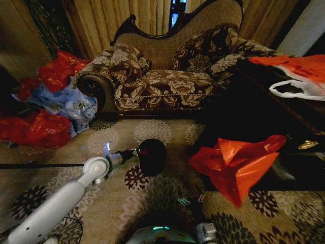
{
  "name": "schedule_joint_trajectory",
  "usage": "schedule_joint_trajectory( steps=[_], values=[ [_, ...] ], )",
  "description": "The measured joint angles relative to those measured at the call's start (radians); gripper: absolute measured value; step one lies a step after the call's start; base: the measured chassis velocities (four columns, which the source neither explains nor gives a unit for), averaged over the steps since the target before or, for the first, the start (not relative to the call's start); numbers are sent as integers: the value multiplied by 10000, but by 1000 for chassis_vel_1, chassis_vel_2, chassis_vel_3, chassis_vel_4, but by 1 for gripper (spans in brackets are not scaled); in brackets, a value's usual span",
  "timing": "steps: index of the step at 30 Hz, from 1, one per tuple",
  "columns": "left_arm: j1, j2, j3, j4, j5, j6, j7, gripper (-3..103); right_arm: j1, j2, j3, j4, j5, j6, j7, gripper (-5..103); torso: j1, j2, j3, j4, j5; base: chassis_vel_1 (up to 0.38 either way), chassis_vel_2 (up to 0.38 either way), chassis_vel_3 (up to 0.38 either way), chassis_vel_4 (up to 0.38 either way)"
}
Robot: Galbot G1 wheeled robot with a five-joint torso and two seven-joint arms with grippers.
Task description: Place a garbage bag over the trash bin.
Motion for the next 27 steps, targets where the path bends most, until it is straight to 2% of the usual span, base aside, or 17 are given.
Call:
schedule_joint_trajectory(
  steps=[1, 3, 4, 6, 8, 12, 13, 14, 16, 17, 18, 20, 21, 23, 25, 26, 27],
  values=[
    [-29, -40, 55, 2, 164, -6, 27, 0, -2, 5, 9, 8, -2, 0, 0, 100, 0, 0, 0, 1, 0, 0, 0, 0, 0],
    [-96, -141, 158, 19, 347, -60, 88, 11, -8, 22, 33, 29, -3, 0, 1, 100, 0, 0, 0, 2, 0, 0, 0, 0, 0],
    [-96, -141, 158, 19, 347, -60, 88, 11, -8, 22, 33, 29, -3, 0, 1, 100, 0, 0, 0, 2, 0, 0, 0, 0, 0],
    [-290, -468, 395, 7, 398, -69, 153, 22, -15, 49, 75, 76, -4, -1, 8, 100, 0, 0, 0, 1, 1, 0, 0, 0, 0],
    [-378, -611, 497, -22, 395, -48, 153, 22, -19, 45, 81, 93, -4, -4, 10, 100, 0, 0, 0, 1, 0, 0, 0, 0, 0],
    [-848, -1222, 1185, -52, 306, 351, -207, 44, -80, 29, 198, 158, -3, -8, 15, 100, 0, 0, 0, 1, 1, 0, 0, 0, 0],
    [-848, -1222, 1185, -52, 306, 351, -207, 44, -80, 29, 198, 158, -3, -8, 15, 100, 0, 0, 0, 1, 1, 0, 0, 0, 0],
    [-1064, -1444, 1586, 86, 800, 544, -464, 49, -134, 29, 284, 172, -3, 5, 16, 100, 0, 0, 0, 0, 3, 0, 0, 0, 0],
    [-1283, -1679, 2021, 350, 1694, 573, -574, 55, -204, 27, 420, 199, -1, 46, 21, 100, 0, 0, 0, 1, 1, 0, 0, 0, 0],
    [-1283, -1679, 2021, 350, 1694, 573, -574, 55, -204, 27, 420, 199, -1, 46, 21, 100, 0, 0, 0, 1, 1, 0, 0, 0, 0],
    [-1427, -1808, 2242, 512, 2083, 552, -593, 60, -233, 26, 493, 213, 3, 85, 27, 100, 0, 0, 0, 2, 3, 0, 0, 0, 0],
    [-1912, -2420, 2847, 1100, 2384, 428, -611, 72, -306, 22, 711, 235, 27, 178, 37, 100, 0, 0, 0, 3, 0, 0, 0, 0, 0],
    [-1912, -2420, 2847, 1100, 2384, 428, -611, 72, -306, 22, 711, 235, 27, 178, 37, 100, 0, 0, 0, 3, 0, 0, 0, 0, 0],
    [-2274, -3009, 3228, 1623, 2274, 356, -606, 82, -344, 15, 813, 260, 59, 202, 41, 100, 0, 0, 0, 3, 6, 0, 0, 0, 0],
    [-2744, -4038, 3741, 2545, 1800, 349, -588, 93, -393, 15, 935, 280, 77, 217, 41, 100, 0, 0, 0, -2, -1, 0, 0, 0, 0],
    [-2744, -4038, 3741, 2545, 1800, 349, -588, 93, -393, 15, 935, 280, 77, 217, 41, 100, 0, 0, 0, -2, -1, 0, 0, 0, 0],
    [-2912, -4391, 3937, 2909, 1699, 372, -591, 97, -411, 19, 980, 282, 72, 227, 40, 100, 0, 0, 0, -1, 3, 0, 0, 0, 0]
  ],
)
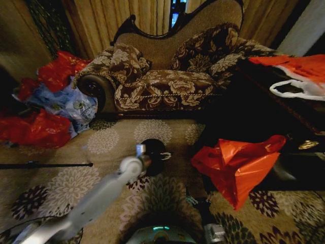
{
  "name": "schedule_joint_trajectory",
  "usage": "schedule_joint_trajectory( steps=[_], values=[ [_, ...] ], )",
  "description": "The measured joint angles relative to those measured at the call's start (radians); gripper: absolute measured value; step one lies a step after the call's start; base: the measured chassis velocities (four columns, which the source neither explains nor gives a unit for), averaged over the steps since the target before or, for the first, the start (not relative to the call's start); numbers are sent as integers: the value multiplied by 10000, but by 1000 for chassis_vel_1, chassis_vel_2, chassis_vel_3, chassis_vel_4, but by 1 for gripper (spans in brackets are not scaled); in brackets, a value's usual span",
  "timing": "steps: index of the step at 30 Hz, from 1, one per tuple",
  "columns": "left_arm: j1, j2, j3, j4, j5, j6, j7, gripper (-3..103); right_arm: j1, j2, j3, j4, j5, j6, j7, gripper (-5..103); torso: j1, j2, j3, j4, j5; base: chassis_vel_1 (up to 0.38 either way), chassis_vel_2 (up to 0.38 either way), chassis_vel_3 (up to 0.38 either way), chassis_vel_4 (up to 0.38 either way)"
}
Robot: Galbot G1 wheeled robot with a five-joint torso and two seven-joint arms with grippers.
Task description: Place a garbage bag over the trash bin.
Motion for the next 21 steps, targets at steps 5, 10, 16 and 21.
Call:
schedule_joint_trajectory(
  steps=[5, 10, 16, 21],
  values=[
    [-487, -859, 764, 1300, -104, 45, 38, 100, -70, 67, 207, 49, 8, 80, 0, 100, 0, 0, 0, 2, 1, 0, 0, 0, 0],
    [-755, -1571, 1227, 2671, -341, -347, 783, 100, -228, 194, 506, 133, 31, 250, -16, 100, 0, 0, 0, 3, -1, 0, 0, 0, 0],
    [-705, -2283, 1231, 3625, -319, -688, 1272, 100, -397, 267, 673, 139, 67, 535, -29, 100, 0, 0, 0, 3, -2, 0, 0, 0, 0],
    [-691, -2703, 1216, 4307, -38, -758, 2118, 103, -547, 378, 813, 133, 96, 716, -64, 100, 0, 0, 0, 3, -2, 0, 0, 0, 0]
  ],
)
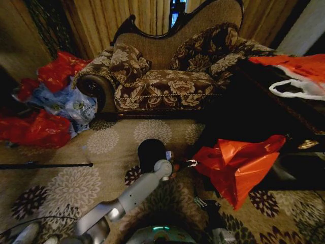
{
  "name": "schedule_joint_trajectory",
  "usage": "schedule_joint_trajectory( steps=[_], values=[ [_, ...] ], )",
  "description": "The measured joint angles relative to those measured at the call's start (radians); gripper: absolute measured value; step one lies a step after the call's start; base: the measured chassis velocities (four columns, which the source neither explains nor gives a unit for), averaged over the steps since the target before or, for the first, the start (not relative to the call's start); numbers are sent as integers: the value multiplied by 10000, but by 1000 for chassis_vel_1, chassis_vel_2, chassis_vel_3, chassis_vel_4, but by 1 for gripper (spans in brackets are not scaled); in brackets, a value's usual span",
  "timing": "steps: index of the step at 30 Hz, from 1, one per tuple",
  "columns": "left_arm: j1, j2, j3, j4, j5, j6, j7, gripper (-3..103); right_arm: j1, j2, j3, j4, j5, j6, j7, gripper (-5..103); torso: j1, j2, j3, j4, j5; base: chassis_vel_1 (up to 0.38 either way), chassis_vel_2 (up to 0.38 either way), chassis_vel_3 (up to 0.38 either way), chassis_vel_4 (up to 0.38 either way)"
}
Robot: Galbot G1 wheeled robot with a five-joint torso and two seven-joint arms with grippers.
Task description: Place a garbage bag over the trash bin.
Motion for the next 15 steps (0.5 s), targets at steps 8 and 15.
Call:
schedule_joint_trajectory(
  steps=[8, 15],
  values=[
    [-5, -418, 57, 534, 355, -204, 424, 81, -9, 6, 7, 24, 19, -7, -25, 100, 0, 0, 0, 0, -1, 0, 0, 0, 0],
    [-35, -524, 82, 715, 602, -212, 690, 61, 27, -93, -20, 71, 42, -107, -12, 100, 0, 0, 0, 0, -1, 0, 0, 0, 0]
  ],
)
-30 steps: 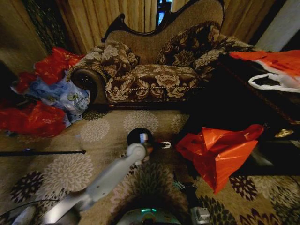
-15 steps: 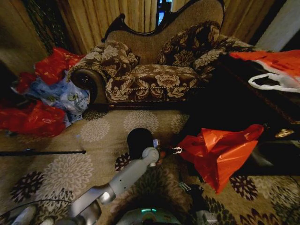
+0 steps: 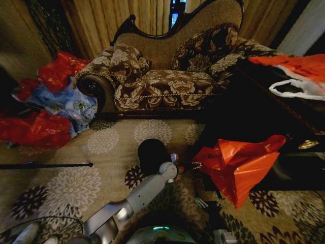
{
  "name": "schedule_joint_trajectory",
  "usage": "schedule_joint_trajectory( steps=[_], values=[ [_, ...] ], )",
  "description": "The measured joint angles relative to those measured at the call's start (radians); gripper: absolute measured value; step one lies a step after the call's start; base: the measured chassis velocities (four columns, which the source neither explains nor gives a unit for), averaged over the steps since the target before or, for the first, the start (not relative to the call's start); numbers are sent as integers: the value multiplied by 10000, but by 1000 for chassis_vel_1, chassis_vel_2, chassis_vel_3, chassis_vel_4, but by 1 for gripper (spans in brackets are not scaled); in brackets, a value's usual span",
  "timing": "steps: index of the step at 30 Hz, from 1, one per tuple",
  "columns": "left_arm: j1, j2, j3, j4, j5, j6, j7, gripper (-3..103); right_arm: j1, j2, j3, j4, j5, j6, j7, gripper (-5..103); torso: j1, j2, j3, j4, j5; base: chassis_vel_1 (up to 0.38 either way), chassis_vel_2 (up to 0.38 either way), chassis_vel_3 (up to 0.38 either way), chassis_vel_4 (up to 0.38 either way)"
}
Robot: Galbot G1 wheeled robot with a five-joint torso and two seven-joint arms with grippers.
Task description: Place a garbage bag over the trash bin.
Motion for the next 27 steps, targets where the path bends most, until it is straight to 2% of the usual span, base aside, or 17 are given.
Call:
schedule_joint_trajectory(
  steps=[1, 6, 7, 11, 12, 13, 14, 16, 18, 20, 22, 27],
  values=[
    [0, 0, 0, 0, 0, 0, 0, 61, 0, 0, 0, 0, 0, 0, 0, 100, 0, 0, 0, 0, 0, 0, 0, 0, 0],
    [-18, -76, -20, 99, 118, -43, 57, 45, -34, -27, 1, -33, 3, 12, 1, 100, 0, 0, 0, -1, 0, 0, 0, 0, 0],
    [-18, -76, -20, 99, 118, -43, 57, 45, -34, -27, 1, -33, 3, 12, 1, 100, 0, 0, 0, -1, 0, 0, 0, 0, 0],
    [11, 59, -35, -98, 242, -69, -4, 30, -41, -110, 18, -43, 56, 26, 0, 100, 0, 0, 0, -3, -2, 0, 0, 0, 0],
    [11, 59, -35, -98, 242, -69, -4, 30, -41, -110, 18, -43, 56, 26, 0, 100, 0, 0, 0, -3, -2, 0, 0, 0, 0],
    [32, 229, -34, -302, 247, -69, -83, 30, -55, -152, 43, -44, 100, 63, -12, 100, 0, 0, 0, -2, -1, 0, 0, 0, 0],
    [52, 448, -31, -526, 246, -65, -185, 22, -86, -203, 74, -54, 179, 139, -68, 100, 0, 0, 0, -1, -2, 0, 0, 0, 0],
    [69, 663, -31, -726, 237, -52, -279, 22, -130, -263, 103, -105, 279, 332, -146, 100, 0, 0, 0, -1, -4, 0, 0, 0, 0],
    [139, 1208, -75, -1162, 217, -31, -471, 14, -223, -389, 161, -296, 541, 1096, -348, 100, 0, 0, 0, 0, -2, 0, 0, 0, 0],
    [180, 1400, -119, -1302, 214, -30, -537, 10, -264, -404, 171, -333, 629, 1323, -424, 100, 0, 0, 0, -2, -2, 0, 0, 0, 0],
    [370, 1973, -338, -1878, 194, -58, -832, 3, -463, -389, 99, -320, 747, 1949, -676, 100, 0, 0, 0, 1, -5, 0, 0, 0, 0],
    [773, 2798, -848, -2949, 62, -65, -1260, 0, -744, -259, -329, -316, 650, 2362, -866, 100, 0, 0, 0, -2, -5, 0, 0, 0, 0]
  ],
)
